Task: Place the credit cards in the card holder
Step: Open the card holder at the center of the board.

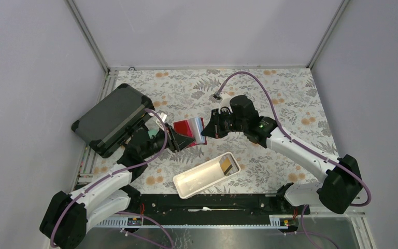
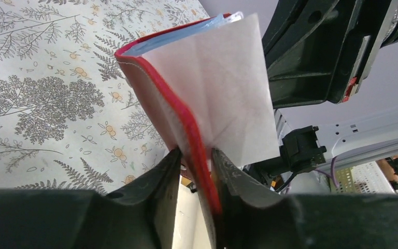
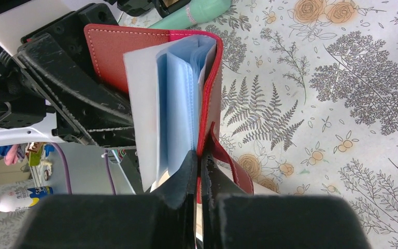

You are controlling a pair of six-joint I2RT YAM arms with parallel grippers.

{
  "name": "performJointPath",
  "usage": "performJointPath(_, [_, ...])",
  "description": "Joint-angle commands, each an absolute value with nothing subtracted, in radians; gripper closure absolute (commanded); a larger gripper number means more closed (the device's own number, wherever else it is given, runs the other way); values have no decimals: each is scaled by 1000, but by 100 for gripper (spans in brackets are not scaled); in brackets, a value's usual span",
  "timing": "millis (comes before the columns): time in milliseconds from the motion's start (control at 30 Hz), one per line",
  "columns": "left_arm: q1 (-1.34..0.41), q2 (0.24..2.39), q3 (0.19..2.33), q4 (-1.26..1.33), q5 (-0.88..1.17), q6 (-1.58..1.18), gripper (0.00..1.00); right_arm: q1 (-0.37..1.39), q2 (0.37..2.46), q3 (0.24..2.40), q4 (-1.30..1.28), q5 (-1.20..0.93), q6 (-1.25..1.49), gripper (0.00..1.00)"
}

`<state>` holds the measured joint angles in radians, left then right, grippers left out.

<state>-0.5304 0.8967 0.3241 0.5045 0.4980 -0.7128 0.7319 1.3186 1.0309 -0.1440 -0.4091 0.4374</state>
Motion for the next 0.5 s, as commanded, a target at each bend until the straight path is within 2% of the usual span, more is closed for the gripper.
performJointPath(0, [-541,883,388,544,503,-695,63,729,1326,1069,-107,-390,429,100])
performJointPath(100, [-541,878,396,516,484,-695,35,730,1322,1064,-109,-367,428,100])
performJointPath(267, [-540,857,400,503,473,-696,20,729,1325,1060,-108,-358,431,100])
performJointPath(367, [-540,865,400,507,460,-703,8,730,1327,1060,-104,-367,431,100])
performJointPath(467, [-540,892,403,534,467,-719,4,729,1327,1062,-100,-374,428,100])
